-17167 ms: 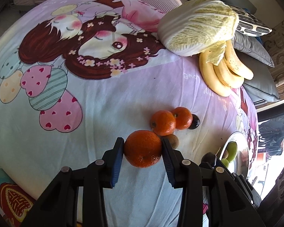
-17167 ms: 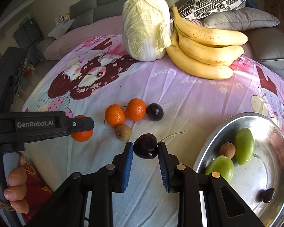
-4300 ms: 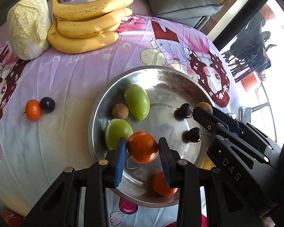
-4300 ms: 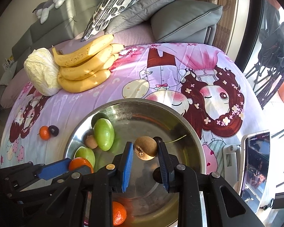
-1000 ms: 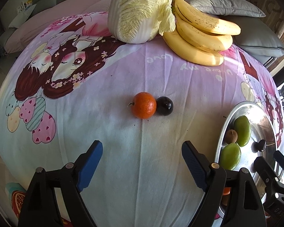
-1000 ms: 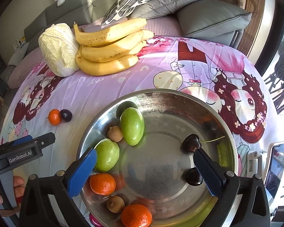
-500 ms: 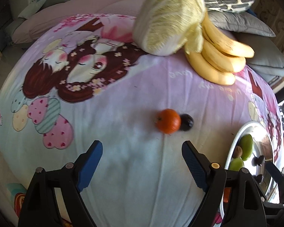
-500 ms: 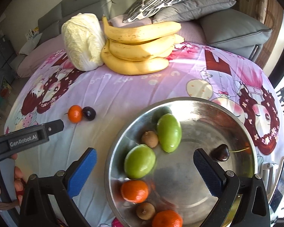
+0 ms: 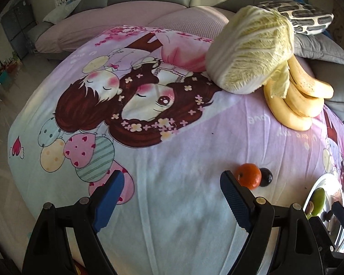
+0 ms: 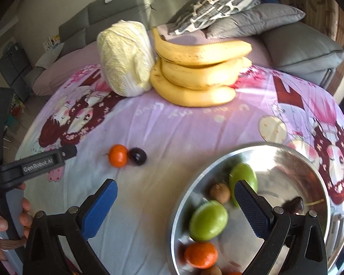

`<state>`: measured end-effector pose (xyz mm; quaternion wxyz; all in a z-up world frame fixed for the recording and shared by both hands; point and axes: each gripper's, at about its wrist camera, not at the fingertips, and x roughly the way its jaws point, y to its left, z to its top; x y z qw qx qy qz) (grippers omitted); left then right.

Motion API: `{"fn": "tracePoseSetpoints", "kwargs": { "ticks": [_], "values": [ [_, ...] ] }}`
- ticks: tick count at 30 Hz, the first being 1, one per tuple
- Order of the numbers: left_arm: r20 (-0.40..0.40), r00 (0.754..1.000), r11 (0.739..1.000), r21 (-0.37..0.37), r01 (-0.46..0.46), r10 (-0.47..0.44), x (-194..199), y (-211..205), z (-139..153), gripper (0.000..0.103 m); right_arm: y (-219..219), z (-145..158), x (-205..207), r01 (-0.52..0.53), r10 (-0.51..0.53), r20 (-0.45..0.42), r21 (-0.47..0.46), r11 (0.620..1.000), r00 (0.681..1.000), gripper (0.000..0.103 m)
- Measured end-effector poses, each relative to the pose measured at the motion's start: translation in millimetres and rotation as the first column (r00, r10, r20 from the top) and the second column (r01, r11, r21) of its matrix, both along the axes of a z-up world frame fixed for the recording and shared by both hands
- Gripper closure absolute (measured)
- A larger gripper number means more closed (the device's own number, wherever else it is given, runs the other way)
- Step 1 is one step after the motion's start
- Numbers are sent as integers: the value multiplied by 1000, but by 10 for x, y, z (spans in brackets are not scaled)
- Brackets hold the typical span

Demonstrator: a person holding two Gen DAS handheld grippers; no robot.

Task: Organize fruits
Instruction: 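Move both open tools back toward the last orange and dark cherry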

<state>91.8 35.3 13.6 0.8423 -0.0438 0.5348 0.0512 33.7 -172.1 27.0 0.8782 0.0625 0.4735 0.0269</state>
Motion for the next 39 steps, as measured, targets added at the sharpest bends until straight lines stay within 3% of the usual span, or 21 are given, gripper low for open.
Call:
{"fn": "tracePoseSetpoints", "kwargs": {
  "ticks": [17, 25, 33, 37, 39],
  "values": [
    [-19, 999, 998, -36, -50, 50, 250, 154, -126, 17, 209, -112, 417, -25, 25, 5, -4, 1000, 1000, 4],
    [-31, 998, 992, -113, -52, 49, 359, 167, -205, 17, 273, -110, 525, -60, 60, 10, 19, 998, 998, 11],
    [-19, 999, 987, -154, -36, 34, 455, 157, -219, 17, 257, -191, 644, -29, 30, -32, 34, 999, 999, 26],
    [-46, 998, 991, -130, -46, 41, 517, 165, -255, 17, 232, -250, 721, -12, 15, -56, 66, 998, 998, 31],
    [-55, 998, 988, -144, -48, 40, 547, 177, -288, 17, 228, -297, 756, -2, 7, -76, 70, 998, 997, 39]
  ]
}}
